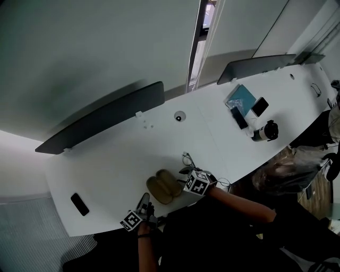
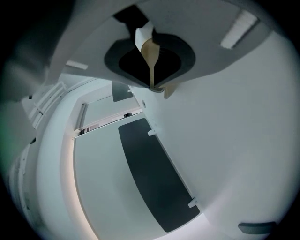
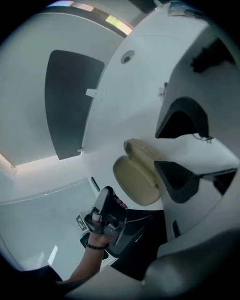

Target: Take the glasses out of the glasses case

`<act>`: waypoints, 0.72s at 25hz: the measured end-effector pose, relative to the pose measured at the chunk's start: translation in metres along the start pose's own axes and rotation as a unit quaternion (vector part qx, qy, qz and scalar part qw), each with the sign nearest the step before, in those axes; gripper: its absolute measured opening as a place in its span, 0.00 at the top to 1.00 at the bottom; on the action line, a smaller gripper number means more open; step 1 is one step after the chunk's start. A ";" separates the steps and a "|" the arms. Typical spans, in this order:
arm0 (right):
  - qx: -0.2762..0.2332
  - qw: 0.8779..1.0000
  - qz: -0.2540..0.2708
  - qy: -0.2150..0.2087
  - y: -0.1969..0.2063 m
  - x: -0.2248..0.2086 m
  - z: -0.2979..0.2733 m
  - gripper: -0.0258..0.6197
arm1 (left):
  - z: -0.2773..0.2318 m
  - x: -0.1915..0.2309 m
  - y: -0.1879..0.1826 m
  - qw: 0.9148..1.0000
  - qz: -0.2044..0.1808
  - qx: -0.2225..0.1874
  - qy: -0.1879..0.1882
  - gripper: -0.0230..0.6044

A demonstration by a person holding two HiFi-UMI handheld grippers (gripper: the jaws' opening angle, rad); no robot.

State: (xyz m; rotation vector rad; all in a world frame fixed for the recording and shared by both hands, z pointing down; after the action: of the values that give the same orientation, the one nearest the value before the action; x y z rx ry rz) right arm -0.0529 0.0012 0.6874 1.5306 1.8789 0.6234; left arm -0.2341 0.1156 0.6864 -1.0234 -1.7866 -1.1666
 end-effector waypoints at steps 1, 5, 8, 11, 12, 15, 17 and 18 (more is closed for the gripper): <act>0.007 1.000 0.003 -0.005 0.002 0.003 -0.005 0.71 | 0.002 0.006 0.004 1.000 -0.004 0.013 -0.004 0.90; 0.022 0.999 0.020 -0.025 0.003 0.010 -0.015 0.71 | 0.010 0.022 0.023 0.999 -0.010 0.051 -0.005 0.88; 0.027 0.999 0.020 -0.028 0.003 0.013 -0.020 0.71 | 0.016 0.029 0.031 0.999 0.014 0.038 0.001 0.87; 0.035 0.999 0.025 -0.029 0.004 0.012 -0.024 0.72 | 0.017 0.030 0.030 0.999 0.030 0.036 0.003 0.87; 0.038 0.998 0.028 -0.030 0.006 0.012 -0.025 0.72 | 0.017 0.027 0.029 0.999 0.031 0.043 0.005 0.87; 0.051 0.997 0.039 -0.033 0.016 0.011 -0.031 0.72 | 0.010 0.013 0.023 0.998 0.019 0.059 0.020 0.87; 0.055 0.997 0.040 -0.043 0.019 0.015 -0.034 0.72 | 0.002 0.003 0.014 0.997 -0.018 0.062 0.043 0.88; 0.052 0.997 0.036 -0.051 0.017 0.019 -0.035 0.72 | -0.002 -0.002 0.009 0.996 -0.030 0.063 0.051 0.88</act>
State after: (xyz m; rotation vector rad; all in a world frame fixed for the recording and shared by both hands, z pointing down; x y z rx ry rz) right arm -0.0690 0.0241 0.7204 1.6713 1.8109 0.4753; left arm -0.2244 0.1156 0.6884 -0.8282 -1.7972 -1.1082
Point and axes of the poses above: the fingertips, and each gripper's own axes: z backward along the fingers, x to its left, y out of its underside, the point moved 4 cm from there along z, backward along the fingers, and after that the axes turned 13 degrees about -x, right-handed, at the moved point
